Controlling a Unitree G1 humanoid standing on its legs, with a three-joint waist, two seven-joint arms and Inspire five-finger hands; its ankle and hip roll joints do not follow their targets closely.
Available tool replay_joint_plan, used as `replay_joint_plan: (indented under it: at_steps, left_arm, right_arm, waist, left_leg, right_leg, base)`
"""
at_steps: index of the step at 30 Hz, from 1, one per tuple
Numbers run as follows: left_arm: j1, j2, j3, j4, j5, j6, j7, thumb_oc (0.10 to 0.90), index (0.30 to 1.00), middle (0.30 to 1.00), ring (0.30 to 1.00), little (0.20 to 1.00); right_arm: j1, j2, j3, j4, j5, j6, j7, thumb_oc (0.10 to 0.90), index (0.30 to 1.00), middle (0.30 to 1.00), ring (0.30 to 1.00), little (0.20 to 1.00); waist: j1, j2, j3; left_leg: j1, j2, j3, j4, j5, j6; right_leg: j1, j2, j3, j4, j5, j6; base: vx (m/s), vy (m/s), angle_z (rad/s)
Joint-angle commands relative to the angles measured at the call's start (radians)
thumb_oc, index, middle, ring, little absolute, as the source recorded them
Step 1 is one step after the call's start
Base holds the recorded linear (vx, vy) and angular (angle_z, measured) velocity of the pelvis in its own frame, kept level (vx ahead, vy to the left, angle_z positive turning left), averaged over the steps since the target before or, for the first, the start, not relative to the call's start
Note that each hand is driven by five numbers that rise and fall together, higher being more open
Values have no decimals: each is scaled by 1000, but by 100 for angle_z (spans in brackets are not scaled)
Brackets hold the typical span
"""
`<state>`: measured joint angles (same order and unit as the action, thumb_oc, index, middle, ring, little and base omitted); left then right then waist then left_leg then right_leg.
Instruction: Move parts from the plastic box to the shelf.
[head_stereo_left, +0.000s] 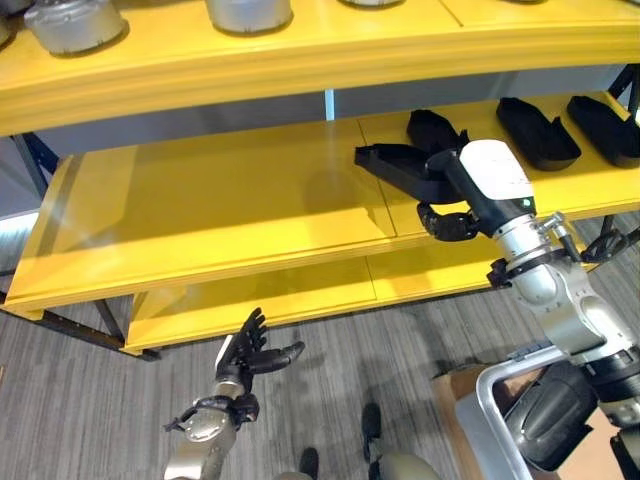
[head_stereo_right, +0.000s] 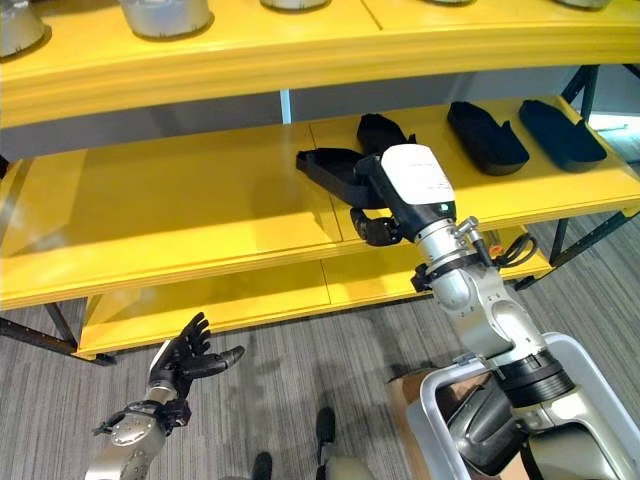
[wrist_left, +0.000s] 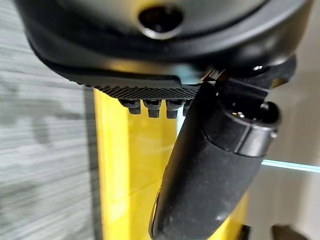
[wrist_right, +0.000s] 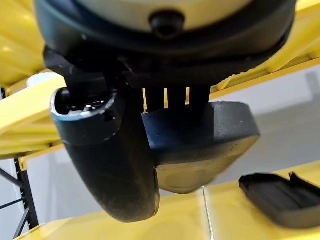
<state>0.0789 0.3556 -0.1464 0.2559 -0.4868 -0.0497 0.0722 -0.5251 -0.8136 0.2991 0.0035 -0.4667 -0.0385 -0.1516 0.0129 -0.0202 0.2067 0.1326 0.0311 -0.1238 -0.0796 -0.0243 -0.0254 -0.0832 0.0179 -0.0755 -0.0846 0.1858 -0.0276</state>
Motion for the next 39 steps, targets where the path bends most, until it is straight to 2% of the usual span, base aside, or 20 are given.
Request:
replay_joint_plan:
  at_steps: [1,4,6,7,8,9,10,11,12,13,14,15,16,18,20,21,24,29,35,39]
  left_arm:
    - [-13,53,-12,-53,1,-83,-2,900,1000,1000,1000,1000]
    - [-13,48,-18,-53,-1,-81,4,900,1000,1000,1000,1000]
    - [-15,46,-20,-51,-4,-82,10,900,1000,1000,1000,1000]
    - [-21,46,-21,-51,-13,-90,14,900,1000,1000,1000,1000]
    - [-30,47,-22,-55,-32,-101,15,900,1000,1000,1000,1000]
    - [-32,46,-22,-55,-33,-101,15,900,1000,1000,1000,1000]
    - [-35,45,-22,-55,-40,-101,15,900,1000,1000,1000,1000]
    - [-34,45,-22,-56,-43,-97,13,900,1000,1000,1000,1000]
    - [-31,45,-22,-59,-41,-92,10,900,1000,1000,1000,1000]
    - [-29,49,-29,-55,-31,-84,8,900,1000,1000,1000,1000]
    - [-29,50,-31,-55,-31,-85,9,900,1000,1000,1000,1000]
    - [-35,51,-34,-49,-29,-85,15,900,1000,1000,1000,1000]
    - [-40,44,-34,-40,-33,-89,27,900,1000,1000,1000,1000]
    - [-38,41,-35,-32,-31,-90,32,900,1000,1000,1000,1000]
    - [-37,45,-30,-37,-32,-93,32,900,1000,1000,1000,1000]
    - [-39,54,-29,-38,-28,-96,33,900,1000,1000,1000,1000]
    - [-54,66,-26,-33,-23,-99,42,900,1000,1000,1000,1000]
    - [-81,76,-30,-35,-24,-100,56,900,1000,1000,1000,1000]
    - [-87,83,-26,-46,-22,-102,57,900,1000,1000,1000,1000]
    - [-87,94,-29,-54,-14,-102,54,900,1000,1000,1000,1000]
  right_arm:
    - [-143,-9,-114,-74,34,-56,-125,400,300,300,300,300]
    - [-156,-12,-108,-79,34,-56,-124,400,300,300,300,300]
    - [-179,-20,-92,-79,39,-60,-126,400,300,300,300,300]
    - [-206,-26,-79,-80,50,-68,-131,400,300,300,300,300]
    - [-259,-52,-63,-78,56,-71,-140,400,300,300,300,300]
    - [-262,-53,-62,-76,57,-71,-141,400,300,300,300,300]
    - [-266,-62,-66,-77,55,-69,-147,400,300,300,300,300]
    - [-260,-73,-76,-76,53,-65,-153,400,300,300,300,300]
    - [-245,-83,-87,-73,55,-63,-157,400,300,300,300,300]
    - [-189,-86,-123,-70,63,-56,-171,400,300,300,300,300]
    - [-185,-87,-126,-72,63,-56,-170,400,300,300,300,300]
    - [-164,-85,-135,-69,63,-53,-177,400,300,300,300,300]
    - [-135,-78,-129,-77,54,-47,-165,400,300,300,300,300]
    - [-123,-69,-130,-74,44,-44,-160,400,300,300,300,300]
    - [-112,-55,-126,-72,42,-39,-150,400,300,300,300,300]
    - [-122,-45,-115,-59,44,-32,-147,400,300,300,300,300]
    - [-143,-27,-90,-39,54,-27,-142,400,300,300,300,300]
    - [-174,-9,-64,-21,58,-17,-132,400,300,300,300,300]
    - [-205,7,-31,9,54,-6,-110,400,300,300,300,300]
    - [-200,36,-11,44,62,-6,-92,400,300,300,300,300]
  waist:
    - [21,-38,-139]
    - [26,-40,-147]
    - [28,-47,-143]
    - [30,-60,-124]
    - [57,-69,-67]
    - [55,-68,-65]
    - [57,-70,-58]
    - [58,-77,-55]
    - [60,-85,-56]
    - [55,-92,-60]
    - [55,-93,-61]
    - [51,-85,-65]
    - [53,-57,-79]
    - [59,-49,-87]
    - [68,-51,-100]
    - [80,-58,-107]
    - [88,-72,-112]
    - [93,-85,-112]
    - [93,-90,-114]
    - [89,-78,-93]
  left_leg:
    - [-22,-56,24,-3,-9,41]
    - [-16,-47,22,-2,-12,34]
    - [-27,-43,19,47,-31,26]
    - [-81,-55,28,181,-31,-1]
    - [-205,-90,32,449,44,-71]
    - [-213,-90,30,461,41,-72]
    - [-243,-76,45,486,67,-84]
    - [-273,-37,73,464,81,-78]
    - [-291,-8,89,411,69,-62]
    - [-320,94,105,238,115,-56]
    - [-313,95,104,221,125,-59]
    - [-327,142,111,137,201,-77]
    - [-304,166,136,39,223,-94]
    - [-288,154,138,27,227,-97]
    - [-265,128,147,25,200,-79]
    - [-250,104,158,28,180,-63]
    - [-246,71,192,56,139,-31]
    - [-268,38,220,111,91,-4]
    - [-283,6,251,125,52,24]
    - [-270,-21,249,115,34,53]
  right_leg:
    - [5,-87,-51,103,-102,118]
    - [25,-84,-62,97,-116,113]
    - [31,-81,-61,110,-134,102]
    - [44,-83,-58,114,-150,86]
    - [79,-87,-73,120,-163,65]
    - [78,-87,-75,120,-162,65]
    - [85,-90,-87,117,-164,61]
    - [100,-97,-102,106,-168,62]
    - [117,-103,-110,92,-173,66]
    - [148,-112,-128,78,-190,81]
    - [147,-111,-130,78,-191,79]
    - [155,-107,-129,77,-202,82]
    - [192,-106,-116,67,-224,97]
    - [214,-108,-112,54,-229,103]
    - [231,-135,-99,49,-229,111]
    - [232,-156,-81,55,-229,122]
    - [229,-197,-68,70,-222,143]
    - [212,-241,-64,87,-196,172]
    - [167,-287,-54,115,-133,202]
    - [88,-299,-43,262,-66,213]
  base:
    - [38,-39,38]
    - [60,-73,25]
    - [33,-124,4]
    - [-81,-128,12]
    - [-96,-101,26]
    - [-80,-64,37]
    - [2,-40,33]
    - [65,-47,29]
    - [208,1,65]
    - [189,15,76]
    - [194,64,86]
    - [255,190,69]
    - [261,202,55]
    - [234,169,-13]
    - [312,235,-62]
    - [323,262,-62]
    - [227,189,-40]
    - [144,125,-14]
    - [96,101,1]
    - [89,120,-11]
